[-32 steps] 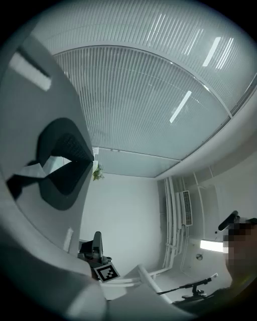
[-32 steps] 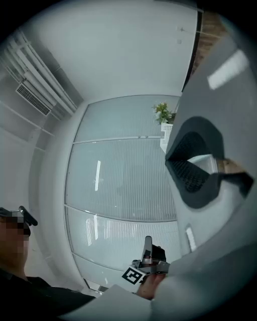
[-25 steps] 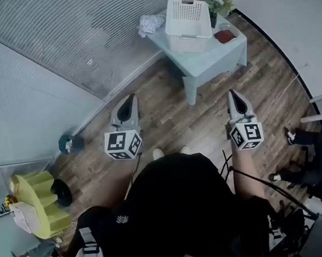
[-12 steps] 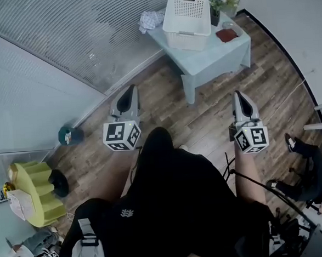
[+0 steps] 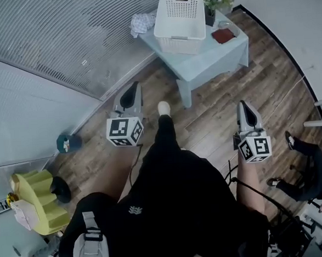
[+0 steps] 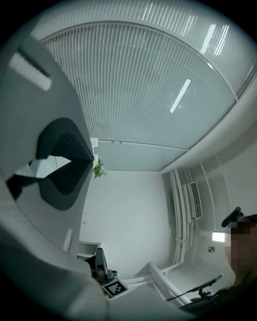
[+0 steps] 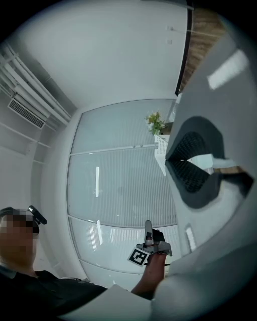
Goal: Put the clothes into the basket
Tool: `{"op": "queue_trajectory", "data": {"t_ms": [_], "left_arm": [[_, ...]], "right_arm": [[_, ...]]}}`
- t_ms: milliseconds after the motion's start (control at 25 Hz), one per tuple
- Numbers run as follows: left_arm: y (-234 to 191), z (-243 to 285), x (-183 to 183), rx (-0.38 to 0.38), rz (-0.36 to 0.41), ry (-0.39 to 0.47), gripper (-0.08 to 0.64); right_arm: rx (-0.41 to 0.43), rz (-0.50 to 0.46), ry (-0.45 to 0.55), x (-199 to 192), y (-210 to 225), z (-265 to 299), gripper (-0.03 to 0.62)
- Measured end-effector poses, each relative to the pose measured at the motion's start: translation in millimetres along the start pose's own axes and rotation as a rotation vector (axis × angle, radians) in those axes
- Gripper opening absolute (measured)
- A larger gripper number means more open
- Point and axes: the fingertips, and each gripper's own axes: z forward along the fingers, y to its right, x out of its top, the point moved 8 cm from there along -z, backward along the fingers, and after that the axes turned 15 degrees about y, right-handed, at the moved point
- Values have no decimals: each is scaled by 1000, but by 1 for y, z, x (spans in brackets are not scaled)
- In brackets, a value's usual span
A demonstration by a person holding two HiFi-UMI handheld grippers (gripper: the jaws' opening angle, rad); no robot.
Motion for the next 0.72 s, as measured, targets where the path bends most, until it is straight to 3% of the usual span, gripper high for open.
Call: {"op": "queue_trajectory", "data": {"t_ms": [160,320,720], "left_arm": [[-11,39,-8,-54,-6,24,8],[-36,75,-20,-50,-19,31,8],[-129,192,-61,-23,-61,-41,8]], "right_arm": [[-61,13,-21,-10,21,10,2],[-89,-4,-27,-16,34,47,2],[-74,-4,-46,-28,60,218,2]]}}
